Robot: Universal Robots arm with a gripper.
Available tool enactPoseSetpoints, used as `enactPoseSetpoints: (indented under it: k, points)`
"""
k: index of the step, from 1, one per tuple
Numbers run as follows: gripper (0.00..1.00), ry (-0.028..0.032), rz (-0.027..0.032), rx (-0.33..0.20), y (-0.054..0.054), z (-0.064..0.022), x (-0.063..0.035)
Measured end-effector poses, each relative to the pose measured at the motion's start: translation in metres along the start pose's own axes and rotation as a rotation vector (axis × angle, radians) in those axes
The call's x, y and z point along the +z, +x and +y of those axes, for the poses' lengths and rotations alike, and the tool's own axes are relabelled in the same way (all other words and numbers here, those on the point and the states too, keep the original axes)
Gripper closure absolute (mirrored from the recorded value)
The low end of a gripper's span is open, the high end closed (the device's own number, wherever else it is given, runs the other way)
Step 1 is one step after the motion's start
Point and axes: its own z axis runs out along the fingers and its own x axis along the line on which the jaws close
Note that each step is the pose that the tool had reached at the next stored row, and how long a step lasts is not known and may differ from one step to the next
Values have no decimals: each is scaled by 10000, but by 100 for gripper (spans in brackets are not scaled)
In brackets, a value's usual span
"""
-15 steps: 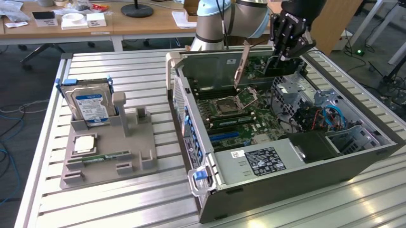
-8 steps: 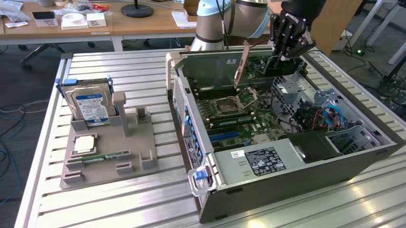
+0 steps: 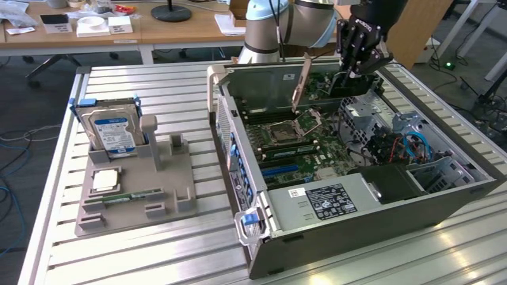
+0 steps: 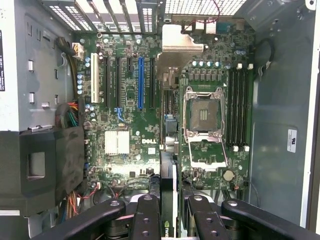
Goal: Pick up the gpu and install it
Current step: 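Insert the gpu into the slot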
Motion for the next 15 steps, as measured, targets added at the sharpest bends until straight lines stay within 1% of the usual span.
enactPoseSetpoints:
  k: [15]
  points:
    - [74,0,-3,0,0,0,17]
